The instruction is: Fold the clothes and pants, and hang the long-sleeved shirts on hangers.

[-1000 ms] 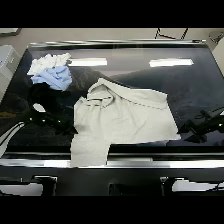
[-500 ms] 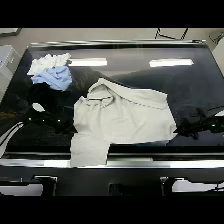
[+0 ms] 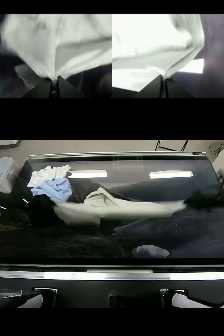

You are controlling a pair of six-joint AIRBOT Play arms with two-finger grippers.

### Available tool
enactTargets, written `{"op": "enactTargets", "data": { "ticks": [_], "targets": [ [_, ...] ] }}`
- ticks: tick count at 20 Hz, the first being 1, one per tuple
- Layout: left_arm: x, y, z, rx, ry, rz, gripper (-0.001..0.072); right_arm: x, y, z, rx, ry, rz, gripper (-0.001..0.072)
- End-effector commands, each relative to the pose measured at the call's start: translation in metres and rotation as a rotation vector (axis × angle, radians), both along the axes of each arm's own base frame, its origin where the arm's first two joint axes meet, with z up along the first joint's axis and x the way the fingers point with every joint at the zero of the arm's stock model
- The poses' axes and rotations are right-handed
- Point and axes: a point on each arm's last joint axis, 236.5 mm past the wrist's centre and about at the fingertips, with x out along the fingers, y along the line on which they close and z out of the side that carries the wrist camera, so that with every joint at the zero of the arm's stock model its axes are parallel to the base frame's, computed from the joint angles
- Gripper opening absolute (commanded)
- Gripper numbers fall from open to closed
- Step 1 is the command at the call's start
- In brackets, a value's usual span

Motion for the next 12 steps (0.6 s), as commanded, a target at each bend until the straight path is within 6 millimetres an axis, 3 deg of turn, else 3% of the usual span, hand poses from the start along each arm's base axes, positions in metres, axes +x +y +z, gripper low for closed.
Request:
{"op": "enactTargets", "data": {
  "ticks": [1, 2, 3, 4, 6, 8, 10, 12],
  "targets": [
    [-0.048, 0.028, 0.267, 0.099, -0.705, 0.149, 0.0026, -0.021, 0.007, 0.263, -0.235, -0.682, -0.098, 0.0042],
    [-0.084, 0.026, 0.328, 0.112, -0.883, 0.182, 0.0026, -0.050, 0.013, 0.307, -0.317, -0.784, -0.121, 0.0042],
    [-0.119, 0.020, 0.368, 0.115, -1.008, 0.197, 0.0026, -0.082, 0.021, 0.338, -0.372, -0.856, -0.143, 0.0042],
    [-0.153, 0.013, 0.395, 0.111, -1.102, 0.206, 0.0026, -0.109, 0.028, 0.356, -0.408, -0.899, -0.165, 0.0042],
    [-0.202, 0.004, 0.420, 0.079, -1.195, 0.225, 0.0026, -0.158, 0.041, 0.384, -0.465, -0.982, -0.208, 0.0042],
    [-0.238, 0.000, 0.442, 0.065, -1.295, 0.246, 0.0026, -0.196, 0.047, 0.414, -0.513, -1.091, -0.263, 0.0042],
    [-0.263, 0.002, 0.462, 0.043, -1.389, 0.281, 0.0026, -0.222, 0.046, 0.437, -0.516, -1.171, -0.339, 0.0042],
    [-0.270, 0.004, 0.470, 0.031, -1.425, 0.298, 0.0025, -0.232, 0.043, 0.444, -0.522, -1.195, -0.374, 0.0042]
  ]
}}
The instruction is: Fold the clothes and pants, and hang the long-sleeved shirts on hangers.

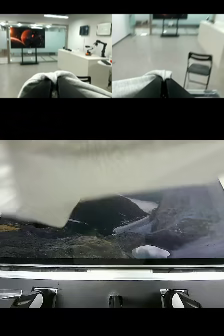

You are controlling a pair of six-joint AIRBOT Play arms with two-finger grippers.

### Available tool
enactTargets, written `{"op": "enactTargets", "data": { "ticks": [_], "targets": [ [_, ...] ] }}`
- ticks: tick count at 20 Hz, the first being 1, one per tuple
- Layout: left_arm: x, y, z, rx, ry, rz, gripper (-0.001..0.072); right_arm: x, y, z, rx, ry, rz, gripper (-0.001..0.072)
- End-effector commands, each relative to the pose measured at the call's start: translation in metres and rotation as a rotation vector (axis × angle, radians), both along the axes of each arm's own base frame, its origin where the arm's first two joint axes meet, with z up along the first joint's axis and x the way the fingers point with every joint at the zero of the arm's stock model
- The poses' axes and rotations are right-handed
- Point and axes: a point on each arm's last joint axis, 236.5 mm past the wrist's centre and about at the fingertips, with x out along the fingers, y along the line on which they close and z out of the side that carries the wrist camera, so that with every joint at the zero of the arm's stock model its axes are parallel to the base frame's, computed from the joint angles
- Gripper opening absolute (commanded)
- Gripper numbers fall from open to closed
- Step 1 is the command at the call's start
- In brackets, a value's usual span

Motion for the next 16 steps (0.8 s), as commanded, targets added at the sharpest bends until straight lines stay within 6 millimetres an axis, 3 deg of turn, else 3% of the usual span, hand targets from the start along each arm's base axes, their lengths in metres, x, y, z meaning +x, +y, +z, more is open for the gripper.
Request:
{"op": "enactTargets", "data": {
  "ticks": [1, 3, 5, 7, 8, 10, 12, 14, 16],
  "targets": [
    [-0.035, 0.001, 0.027, -0.029, -0.125, 0.015, 0.0026, -0.036, -0.001, 0.028, -0.003, -0.115, -0.065, 0.0042],
    [-0.019, 0.001, 0.016, -0.018, -0.070, 0.012, 0.0025, -0.026, -0.008, 0.018, 0.012, -0.074, -0.076, 0.0042],
    [0.020, 0.006, -0.015, -0.013, 0.086, 0.011, 0.0025, 0.002, -0.021, -0.013, 0.065, 0.058, -0.079, 0.0042],
    [0.076, 0.009, -0.077, 0.008, 0.342, -0.019, 0.0025, 0.050, -0.036, -0.079, 0.127, 0.311, -0.052, 0.0041],
    [0.106, 0.011, -0.115, 0.013, 0.481, -0.046, 0.0025, 0.077, -0.040, -0.127, 0.174, 0.484, -0.009, 0.0040],
    [0.167, 0.008, -0.207, 0.000, 0.762, -0.116, 0.0025, 0.118, -0.045, -0.238, 0.263, 0.852, 0.064, 0.0039],
    [0.217, -0.007, -0.322, -0.048, 1.035, -0.187, 0.0025, 0.143, -0.045, -0.351, 0.236, 1.176, 0.054, 0.0038],
    [0.242, -0.029, -0.445, -0.105, 1.268, -0.217, 0.0026, 0.156, -0.046, -0.458, 0.213, 1.400, -0.041, 0.0038],
    [0.253, -0.039, -0.554, -0.192, 1.426, -0.169, 0.0027, 0.171, -0.034, -0.542, 0.285, 1.483, -0.093, 0.0038]
  ]
}}
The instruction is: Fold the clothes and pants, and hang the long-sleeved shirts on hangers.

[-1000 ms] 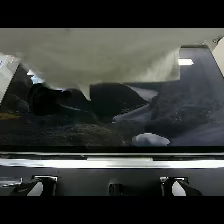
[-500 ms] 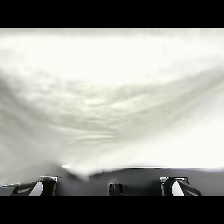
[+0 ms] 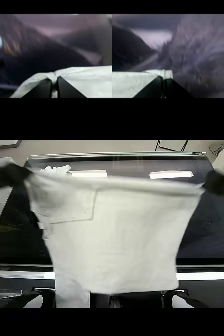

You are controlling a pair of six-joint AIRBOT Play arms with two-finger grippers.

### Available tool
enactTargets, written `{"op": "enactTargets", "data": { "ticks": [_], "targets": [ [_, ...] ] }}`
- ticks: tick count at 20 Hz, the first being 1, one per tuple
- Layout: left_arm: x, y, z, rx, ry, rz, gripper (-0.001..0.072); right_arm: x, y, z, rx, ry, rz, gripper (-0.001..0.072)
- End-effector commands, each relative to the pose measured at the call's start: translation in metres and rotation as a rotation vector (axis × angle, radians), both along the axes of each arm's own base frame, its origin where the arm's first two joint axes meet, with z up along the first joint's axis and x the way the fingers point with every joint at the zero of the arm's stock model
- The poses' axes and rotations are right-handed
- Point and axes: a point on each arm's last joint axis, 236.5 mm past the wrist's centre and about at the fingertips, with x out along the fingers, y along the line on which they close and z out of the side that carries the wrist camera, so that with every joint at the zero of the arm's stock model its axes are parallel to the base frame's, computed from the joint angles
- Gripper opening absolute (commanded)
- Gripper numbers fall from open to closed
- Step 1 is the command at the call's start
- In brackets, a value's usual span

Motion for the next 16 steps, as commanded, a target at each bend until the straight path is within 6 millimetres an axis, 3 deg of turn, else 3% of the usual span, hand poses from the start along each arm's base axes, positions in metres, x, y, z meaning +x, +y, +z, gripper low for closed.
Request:
{"op": "enactTargets", "data": {
  "ticks": [1, 2, 4, 6, 8, 10, 12, 16],
  "targets": [
    [0.014, -0.025, -0.189, -0.078, 0.319, 0.086, 0.0027, 0.015, 0.014, -0.152, -0.010, 0.240, -0.063, 0.0039],
    [0.025, -0.024, -0.215, -0.116, 0.343, 0.138, 0.0027, 0.034, 0.013, -0.173, 0.001, 0.219, -0.096, 0.0039],
    [0.060, -0.013, -0.241, -0.173, 0.328, 0.242, 0.0027, 0.080, 0.012, -0.187, 0.041, 0.084, -0.141, 0.0040],
    [0.098, 0.000, -0.234, -0.157, 0.226, 0.292, 0.0027, 0.125, 0.001, -0.167, 0.048, -0.122, -0.209, 0.0041],
    [0.130, 0.005, -0.211, -0.088, 0.083, 0.269, 0.0027, 0.157, -0.010, -0.144, 0.073, -0.289, -0.291, 0.0040],
    [0.150, 0.002, -0.195, -0.054, -0.006, 0.262, 0.0027, 0.170, -0.015, -0.139, 0.082, -0.359, -0.320, 0.0040],
    [0.160, -0.002, -0.191, -0.047, -0.052, 0.284, 0.0027, 0.170, -0.016, -0.149, 0.081, -0.343, -0.321, 0.0041],
    [0.152, -0.020, -0.212, -0.050, 0.011, 0.239, 0.0027, 0.152, -0.009, -0.178, 0.114, -0.207, -0.343, 0.0041]
  ]
}}
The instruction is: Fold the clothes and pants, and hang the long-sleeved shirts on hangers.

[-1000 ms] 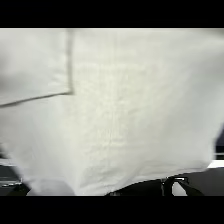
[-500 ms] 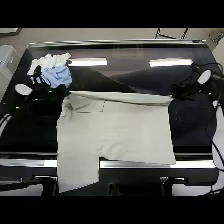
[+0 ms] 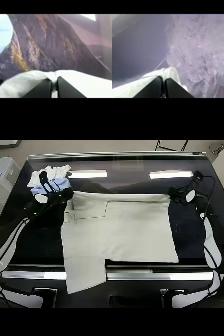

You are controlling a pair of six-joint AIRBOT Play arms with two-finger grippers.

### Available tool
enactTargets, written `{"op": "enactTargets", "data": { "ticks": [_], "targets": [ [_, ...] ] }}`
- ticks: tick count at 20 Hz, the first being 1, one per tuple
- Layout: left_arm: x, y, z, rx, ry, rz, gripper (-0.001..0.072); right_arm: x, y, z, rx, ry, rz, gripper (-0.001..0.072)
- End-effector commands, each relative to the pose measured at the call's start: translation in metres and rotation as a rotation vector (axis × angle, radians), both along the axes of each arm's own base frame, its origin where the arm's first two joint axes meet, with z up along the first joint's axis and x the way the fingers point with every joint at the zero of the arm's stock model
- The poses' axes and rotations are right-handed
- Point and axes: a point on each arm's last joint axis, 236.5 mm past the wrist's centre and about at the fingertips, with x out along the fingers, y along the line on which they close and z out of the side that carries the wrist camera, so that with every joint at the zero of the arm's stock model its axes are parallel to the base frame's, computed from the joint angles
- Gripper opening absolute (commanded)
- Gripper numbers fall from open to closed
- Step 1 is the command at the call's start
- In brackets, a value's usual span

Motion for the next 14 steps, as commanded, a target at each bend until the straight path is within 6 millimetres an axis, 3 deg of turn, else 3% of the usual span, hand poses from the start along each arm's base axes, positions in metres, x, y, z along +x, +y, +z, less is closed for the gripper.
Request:
{"op": "enactTargets", "data": {
  "ticks": [1, 3, 5, 6, 8, 9, 12, 14],
  "targets": [
    [-0.004, -0.012, -0.004, -0.002, 0.023, -0.047, 0.0027, -0.010, 0.004, -0.011, 0.041, 0.072, -0.017, 0.0041],
    [-0.027, -0.015, 0.020, -0.030, 0.069, -0.128, 0.0026, -0.026, -0.003, 0.007, 0.025, 0.148, 0.015, 0.0041],
    [-0.080, -0.017, 0.030, -0.039, 0.213, -0.283, 0.0026, -0.057, -0.013, 0.024, -0.020, 0.252, 0.099, 0.0041],
    [-0.117, -0.014, 0.023, -0.036, 0.345, -0.362, 0.0026, -0.081, -0.020, 0.025, -0.034, 0.332, 0.137, 0.0042],
    [-0.179, -0.001, -0.011, 0.013, 0.614, -0.426, 0.0026, -0.131, -0.031, 0.007, -0.012, 0.531, 0.169, 0.0040],
    [-0.195, 0.005, -0.029, 0.047, 0.684, -0.430, 0.0026, -0.150, -0.030, -0.006, 0.009, 0.602, 0.182, 0.0041],
    [-0.213, -0.001, -0.073, 0.042, 0.725, -0.394, 0.0026, -0.185, -0.013, -0.045, 0.063, 0.715, 0.245, 0.0043],
    [-0.214, -0.001, -0.085, 0.049, 0.717, -0.371, 0.0026, -0.199, -0.008, -0.057, 0.084, 0.758, 0.254, 0.0043]
  ]
}}
